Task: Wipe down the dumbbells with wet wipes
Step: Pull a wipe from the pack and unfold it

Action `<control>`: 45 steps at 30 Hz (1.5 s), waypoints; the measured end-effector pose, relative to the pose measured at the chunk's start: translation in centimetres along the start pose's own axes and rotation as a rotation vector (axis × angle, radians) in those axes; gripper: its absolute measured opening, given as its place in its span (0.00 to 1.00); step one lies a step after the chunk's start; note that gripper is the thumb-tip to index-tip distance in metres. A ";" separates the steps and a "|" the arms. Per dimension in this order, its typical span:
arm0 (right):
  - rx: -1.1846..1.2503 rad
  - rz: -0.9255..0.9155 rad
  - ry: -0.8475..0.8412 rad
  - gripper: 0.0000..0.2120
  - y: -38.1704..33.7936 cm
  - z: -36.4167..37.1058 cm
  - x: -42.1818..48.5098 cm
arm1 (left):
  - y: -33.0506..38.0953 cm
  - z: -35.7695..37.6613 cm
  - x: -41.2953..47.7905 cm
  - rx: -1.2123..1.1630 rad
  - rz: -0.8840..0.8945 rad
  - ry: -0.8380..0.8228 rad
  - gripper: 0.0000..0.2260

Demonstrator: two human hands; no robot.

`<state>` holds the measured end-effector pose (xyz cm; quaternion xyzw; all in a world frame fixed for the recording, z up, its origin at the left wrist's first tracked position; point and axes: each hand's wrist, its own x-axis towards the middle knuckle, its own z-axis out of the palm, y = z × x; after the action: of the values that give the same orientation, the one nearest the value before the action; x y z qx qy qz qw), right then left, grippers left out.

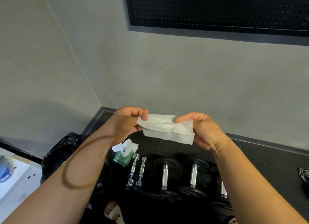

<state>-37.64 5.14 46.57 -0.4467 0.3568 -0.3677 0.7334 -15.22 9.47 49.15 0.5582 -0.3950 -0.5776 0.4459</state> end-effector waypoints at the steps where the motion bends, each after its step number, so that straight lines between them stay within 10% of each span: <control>1: -0.019 -0.002 -0.013 0.29 -0.1 0.1 0.0 | -0.1 -0.1 0.0 -0.043 -0.012 -0.011 0.21; 19: -0.123 0.063 -0.045 0.21 2.0 -1.1 2.2 | -3.5 -0.4 2.5 -0.226 -0.231 0.093 0.22; 31: 0.475 0.447 0.154 0.30 9.0 -1.3 6.9 | -8.9 -0.3 9.0 -0.427 -0.166 0.148 0.25; 40: 0.641 0.362 0.109 0.35 16.3 -3.0 12.5 | -15.3 -2.1 14.9 -0.638 -0.191 0.269 0.24; 45: 0.678 0.324 0.150 0.12 20.7 -3.5 15.4 | -20.3 -3.1 17.7 -0.501 -0.213 0.292 0.24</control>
<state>-28.69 -2.61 23.35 -0.0885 0.3337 -0.3756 0.8601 -13.25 -1.46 24.43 0.5463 -0.1113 -0.6142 0.5584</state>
